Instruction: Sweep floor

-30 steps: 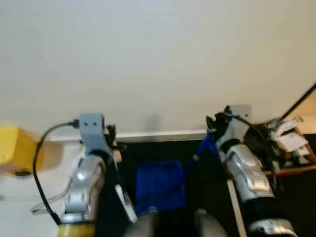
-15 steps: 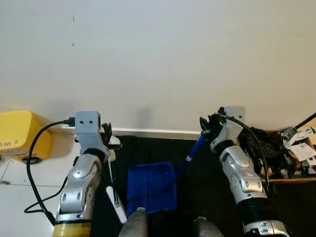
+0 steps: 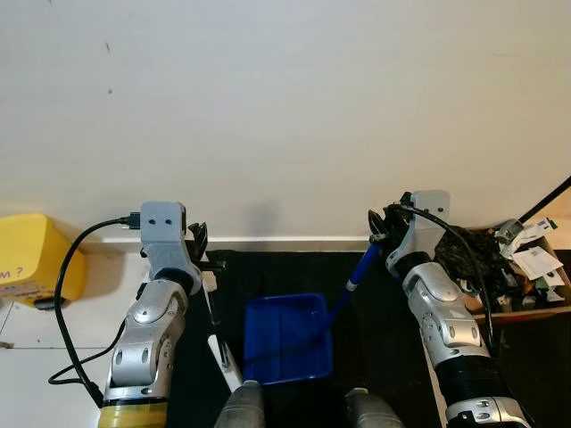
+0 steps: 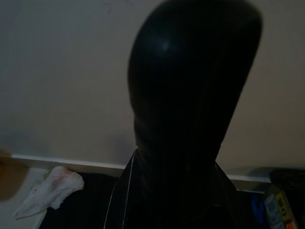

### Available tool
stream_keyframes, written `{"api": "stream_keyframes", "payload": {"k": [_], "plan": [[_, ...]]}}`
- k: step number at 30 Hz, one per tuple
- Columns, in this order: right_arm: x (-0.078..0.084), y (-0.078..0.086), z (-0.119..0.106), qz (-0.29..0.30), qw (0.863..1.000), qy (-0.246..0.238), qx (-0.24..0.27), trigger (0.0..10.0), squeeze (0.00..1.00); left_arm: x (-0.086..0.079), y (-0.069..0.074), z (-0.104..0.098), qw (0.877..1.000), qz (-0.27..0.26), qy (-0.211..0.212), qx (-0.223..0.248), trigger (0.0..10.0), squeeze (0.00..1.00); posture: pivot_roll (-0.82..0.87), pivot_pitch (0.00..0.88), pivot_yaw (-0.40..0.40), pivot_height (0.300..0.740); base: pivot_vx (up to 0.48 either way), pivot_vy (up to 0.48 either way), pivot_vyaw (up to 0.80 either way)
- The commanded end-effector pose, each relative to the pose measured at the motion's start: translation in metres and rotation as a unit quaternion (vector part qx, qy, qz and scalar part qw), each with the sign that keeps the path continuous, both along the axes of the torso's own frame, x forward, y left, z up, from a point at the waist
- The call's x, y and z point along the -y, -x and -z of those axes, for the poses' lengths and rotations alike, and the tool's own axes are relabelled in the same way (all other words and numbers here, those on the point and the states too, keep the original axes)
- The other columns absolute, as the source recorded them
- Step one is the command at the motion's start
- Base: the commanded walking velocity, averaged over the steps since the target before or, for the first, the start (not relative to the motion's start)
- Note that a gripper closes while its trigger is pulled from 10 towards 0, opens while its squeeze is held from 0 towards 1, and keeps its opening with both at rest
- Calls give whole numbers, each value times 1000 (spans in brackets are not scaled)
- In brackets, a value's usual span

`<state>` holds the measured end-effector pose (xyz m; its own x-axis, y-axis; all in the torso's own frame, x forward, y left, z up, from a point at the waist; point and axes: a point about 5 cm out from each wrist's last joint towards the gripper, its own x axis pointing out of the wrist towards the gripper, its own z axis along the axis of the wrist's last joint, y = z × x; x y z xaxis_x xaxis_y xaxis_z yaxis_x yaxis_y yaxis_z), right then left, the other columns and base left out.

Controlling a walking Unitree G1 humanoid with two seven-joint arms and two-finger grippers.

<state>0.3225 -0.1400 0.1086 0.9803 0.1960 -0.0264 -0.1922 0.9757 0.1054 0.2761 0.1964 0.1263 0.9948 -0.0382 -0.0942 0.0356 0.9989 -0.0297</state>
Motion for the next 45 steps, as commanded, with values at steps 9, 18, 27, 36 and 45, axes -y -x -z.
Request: {"api": "stream_keyframes", "payload": {"k": [9, 18, 27, 36, 45], "plan": [[0, 1, 1, 0, 1000, -6, 2, 10000, 0, -4, 0, 2, 1000, -16, -3, -4, 10000, 0, 177, 147, -17, 740, 155, -196, 0], [1, 1, 0, 0, 1000, -3, 3, 10000, 0, -10, 1, 3, 999, -37, -11, -7, 10000, 0, 177, 147, -20, 740, 0, 0, 0], [24, -6, -25, 68, 994, 27, 86, 10000, 0, -6, 1, -8, 1000, -1, 5, 21, 10000, 0, 176, 143, -21, 740, 0, 0, 0], [37, -8, -17, 46, 994, 66, 69, 10000, 0, -11, -4, -29, 997, 60, 0, 51, 10000, 0, 174, 133, -26, 740, 0, 0, 0], [32, -9, -15, 41, 995, 62, 68, 10000, 0, 6, 12, -39, 971, 236, -22, 36, 10000, 0, 176, 133, -32, 740, 0, 0, 0]]}}
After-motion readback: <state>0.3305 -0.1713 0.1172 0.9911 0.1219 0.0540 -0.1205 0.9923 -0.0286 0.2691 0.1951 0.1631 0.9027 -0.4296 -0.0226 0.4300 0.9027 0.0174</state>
